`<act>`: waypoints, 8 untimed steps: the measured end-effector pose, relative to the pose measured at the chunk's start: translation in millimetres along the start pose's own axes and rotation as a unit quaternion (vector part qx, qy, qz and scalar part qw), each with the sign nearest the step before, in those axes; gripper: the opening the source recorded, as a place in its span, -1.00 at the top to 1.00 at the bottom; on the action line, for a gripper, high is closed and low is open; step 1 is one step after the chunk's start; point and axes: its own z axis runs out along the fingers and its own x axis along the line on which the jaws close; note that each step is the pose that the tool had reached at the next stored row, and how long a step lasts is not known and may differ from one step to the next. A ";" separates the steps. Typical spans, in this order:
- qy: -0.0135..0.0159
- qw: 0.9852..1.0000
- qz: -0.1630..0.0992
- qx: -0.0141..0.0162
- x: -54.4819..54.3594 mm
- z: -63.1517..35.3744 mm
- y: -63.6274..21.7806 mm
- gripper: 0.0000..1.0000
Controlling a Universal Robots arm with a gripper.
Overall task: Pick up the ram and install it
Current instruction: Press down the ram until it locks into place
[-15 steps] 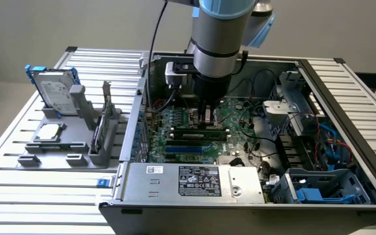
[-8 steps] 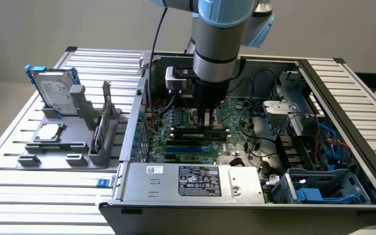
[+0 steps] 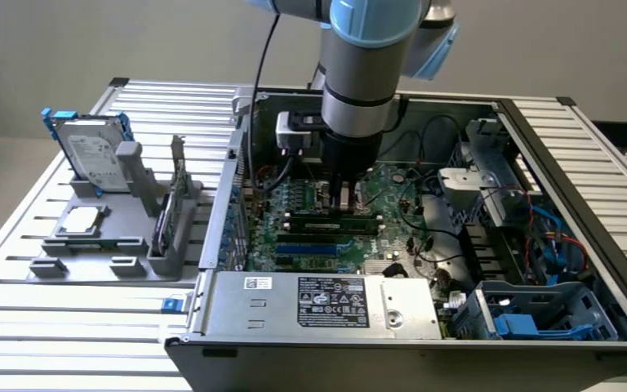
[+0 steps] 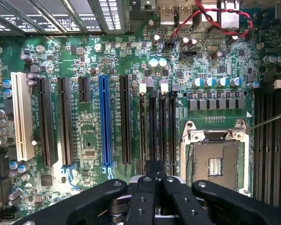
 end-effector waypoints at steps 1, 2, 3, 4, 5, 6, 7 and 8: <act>0.000 1.000 0.000 0.000 0.0 0.7 0.0 0.79; 0.000 1.000 0.000 0.000 0.1 1.2 0.0 0.79; 0.000 1.000 0.000 0.000 0.2 2.0 0.0 0.79; 0.001 1.000 0.000 0.000 0.3 2.8 0.0 0.79; 0.000 1.000 0.000 0.000 0.2 4.2 0.0 0.79; 0.000 1.000 0.000 0.000 0.2 5.1 0.0 0.79; 0.000 1.000 0.000 0.000 0.3 5.9 -0.1 0.79; 0.000 1.000 0.000 0.000 0.3 6.5 -0.1 0.79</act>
